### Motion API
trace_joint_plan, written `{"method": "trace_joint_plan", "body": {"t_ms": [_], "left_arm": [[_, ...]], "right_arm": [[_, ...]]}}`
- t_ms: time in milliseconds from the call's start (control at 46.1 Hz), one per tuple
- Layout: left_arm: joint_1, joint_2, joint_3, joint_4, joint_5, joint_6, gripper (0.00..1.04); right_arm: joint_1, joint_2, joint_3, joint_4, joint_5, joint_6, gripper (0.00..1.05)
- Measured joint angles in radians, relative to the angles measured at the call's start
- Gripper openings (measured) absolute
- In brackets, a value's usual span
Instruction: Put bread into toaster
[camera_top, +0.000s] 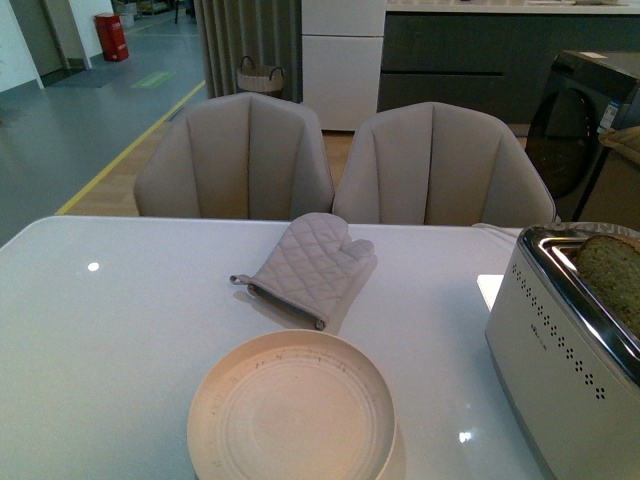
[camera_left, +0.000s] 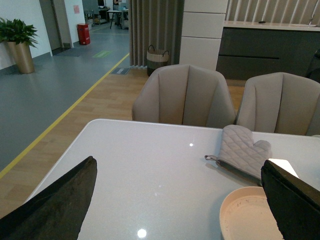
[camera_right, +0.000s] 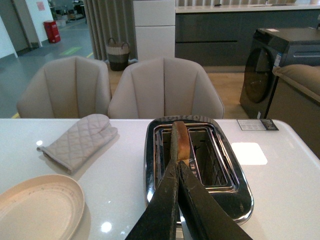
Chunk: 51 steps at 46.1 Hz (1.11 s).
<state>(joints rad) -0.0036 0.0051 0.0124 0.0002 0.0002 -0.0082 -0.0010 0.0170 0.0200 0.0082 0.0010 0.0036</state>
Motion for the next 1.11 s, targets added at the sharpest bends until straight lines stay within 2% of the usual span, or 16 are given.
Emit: {"method": "trace_joint_plan", "body": {"t_ms": [347,434,521,716,868,1107], "left_arm": [[0.000,0.000,0.000,0.000,0.000,0.000,0.98],[0.000,0.000,0.000,0.000,0.000,0.000,0.98],[0.000,0.000,0.000,0.000,0.000,0.000,0.98],[0.000,0.000,0.000,0.000,0.000,0.000,0.98],[0.000,0.000,0.000,0.000,0.000,0.000,0.98],[0.000,0.000,0.000,0.000,0.000,0.000,0.98]], "right_arm": [[0.000,-0.011,0.000,-0.005,0.000,0.000,0.02],[0.000,-0.011,0.000,-0.005,0.000,0.000,0.15],[0.000,-0.011,0.000,-0.005,0.000,0.000,0.35],[0.000,-0.011,0.000,-0.005,0.000,0.000,0.63],[0.000,-0.011,0.000,-0.005,0.000,0.000,0.97],[0.000,-0.011,0.000,-0.005,0.000,0.000,0.96]]}}
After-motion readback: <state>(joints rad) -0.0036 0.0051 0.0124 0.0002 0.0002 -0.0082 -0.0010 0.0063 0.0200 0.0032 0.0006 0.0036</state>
